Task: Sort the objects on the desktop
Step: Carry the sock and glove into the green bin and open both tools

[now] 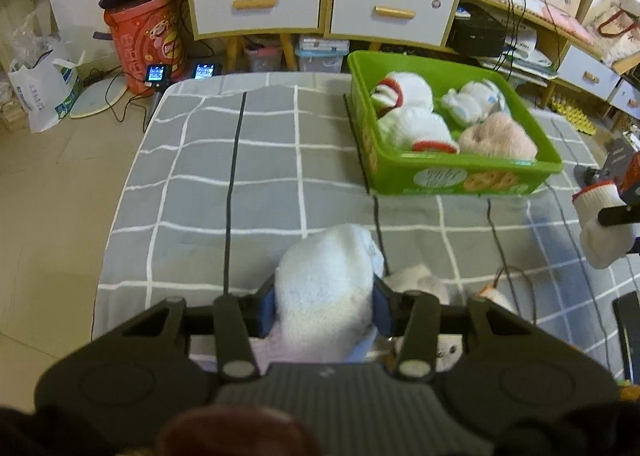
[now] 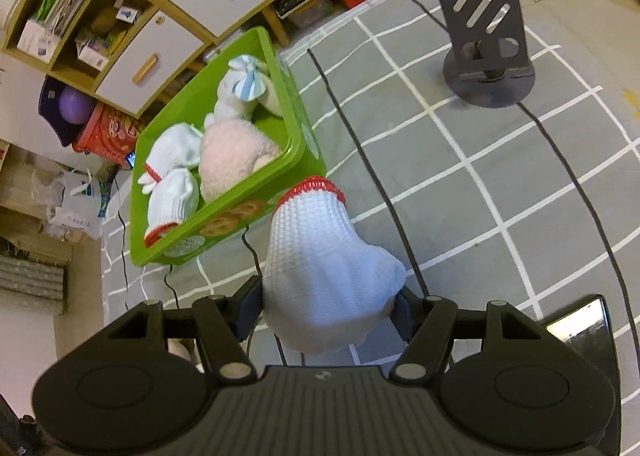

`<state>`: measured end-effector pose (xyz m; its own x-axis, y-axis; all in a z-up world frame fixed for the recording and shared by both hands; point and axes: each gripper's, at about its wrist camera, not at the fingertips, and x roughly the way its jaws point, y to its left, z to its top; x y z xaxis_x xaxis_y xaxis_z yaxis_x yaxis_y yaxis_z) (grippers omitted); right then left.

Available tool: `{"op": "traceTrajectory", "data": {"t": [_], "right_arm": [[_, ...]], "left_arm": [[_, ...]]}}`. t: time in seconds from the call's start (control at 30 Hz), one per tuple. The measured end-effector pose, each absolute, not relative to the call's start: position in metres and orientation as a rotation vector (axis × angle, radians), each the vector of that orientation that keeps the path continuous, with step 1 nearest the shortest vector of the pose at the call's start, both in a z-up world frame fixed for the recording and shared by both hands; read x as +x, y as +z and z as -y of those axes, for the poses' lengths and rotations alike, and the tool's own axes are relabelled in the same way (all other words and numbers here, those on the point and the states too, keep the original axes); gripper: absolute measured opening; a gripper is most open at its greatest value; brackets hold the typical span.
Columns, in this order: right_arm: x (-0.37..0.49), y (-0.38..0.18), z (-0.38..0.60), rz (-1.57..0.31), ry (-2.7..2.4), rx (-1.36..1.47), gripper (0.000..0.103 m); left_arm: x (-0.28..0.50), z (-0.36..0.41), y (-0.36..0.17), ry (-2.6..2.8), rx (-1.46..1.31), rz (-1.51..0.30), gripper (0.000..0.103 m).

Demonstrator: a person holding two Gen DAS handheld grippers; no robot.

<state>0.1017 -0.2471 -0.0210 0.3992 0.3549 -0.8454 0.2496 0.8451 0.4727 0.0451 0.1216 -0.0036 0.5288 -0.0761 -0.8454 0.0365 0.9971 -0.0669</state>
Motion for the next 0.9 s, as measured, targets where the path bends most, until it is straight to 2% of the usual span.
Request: {"op": "traceTrajectory", "data": {"t": [0.37,0.9], "right_arm": [[0.117,0.003,0.260,-1.082,0.033,0.694,0.066],[0.151,-0.006,0.248,-1.059,0.041,0.846,0.066]], "left_arm": [[0.076,-0.087,0.028,-0.126,-0.078,-0.952,0.043],[0.165,-0.022,0.046,-0.212,-0.067,-0.915,0.044]]}}
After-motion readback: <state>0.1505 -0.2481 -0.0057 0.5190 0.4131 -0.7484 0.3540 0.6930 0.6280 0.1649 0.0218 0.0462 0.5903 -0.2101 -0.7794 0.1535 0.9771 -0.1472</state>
